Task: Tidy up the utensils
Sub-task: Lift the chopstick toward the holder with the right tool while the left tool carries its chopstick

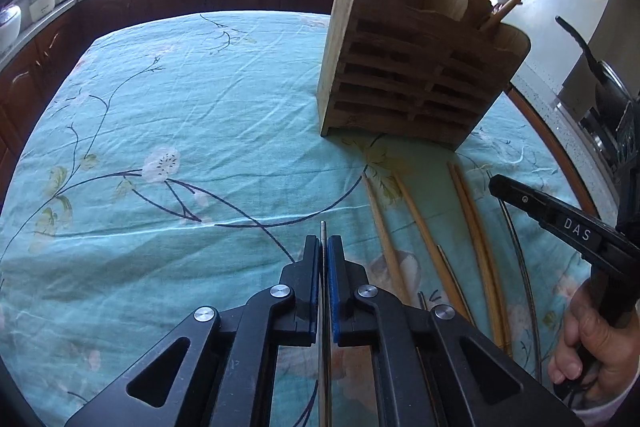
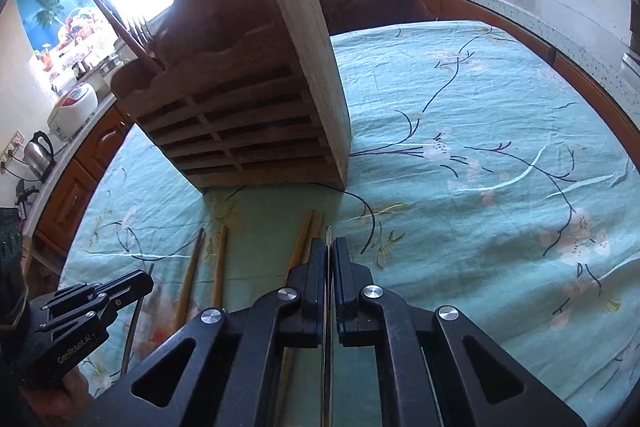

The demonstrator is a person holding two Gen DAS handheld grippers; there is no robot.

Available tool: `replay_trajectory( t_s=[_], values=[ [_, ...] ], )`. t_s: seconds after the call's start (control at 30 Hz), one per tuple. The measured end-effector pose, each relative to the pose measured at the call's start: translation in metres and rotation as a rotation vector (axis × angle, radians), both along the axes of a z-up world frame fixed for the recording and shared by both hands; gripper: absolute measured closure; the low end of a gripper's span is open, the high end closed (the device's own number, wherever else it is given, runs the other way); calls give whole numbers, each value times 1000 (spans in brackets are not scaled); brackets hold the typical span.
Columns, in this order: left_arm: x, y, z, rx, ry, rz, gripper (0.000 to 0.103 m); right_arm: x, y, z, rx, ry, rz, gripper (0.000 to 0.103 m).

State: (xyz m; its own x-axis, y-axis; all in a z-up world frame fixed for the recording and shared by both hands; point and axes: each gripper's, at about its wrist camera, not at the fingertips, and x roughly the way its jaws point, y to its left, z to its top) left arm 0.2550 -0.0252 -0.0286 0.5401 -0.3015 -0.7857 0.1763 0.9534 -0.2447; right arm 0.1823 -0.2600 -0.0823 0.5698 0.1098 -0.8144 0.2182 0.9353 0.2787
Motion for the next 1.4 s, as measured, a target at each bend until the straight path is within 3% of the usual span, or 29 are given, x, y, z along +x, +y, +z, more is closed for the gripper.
replay_trajectory(
  t_s=[0.33,0.73,0.93,1.4],
  values=[
    [-51,34,68,-165,-141,-2,101,-40,-9,81,34,-182,-8,99],
    [-113,70,129,-235,-291,0,101,-76,-13,165,-20,-383,-26,99],
    [-123,77,136,-245,-335,22,101,-79,-13,179,-26,-422,-27,99],
    [-114,83,143,-261,-378,60,101,-73,-16,180,-18,-438,-34,99]
  ],
)
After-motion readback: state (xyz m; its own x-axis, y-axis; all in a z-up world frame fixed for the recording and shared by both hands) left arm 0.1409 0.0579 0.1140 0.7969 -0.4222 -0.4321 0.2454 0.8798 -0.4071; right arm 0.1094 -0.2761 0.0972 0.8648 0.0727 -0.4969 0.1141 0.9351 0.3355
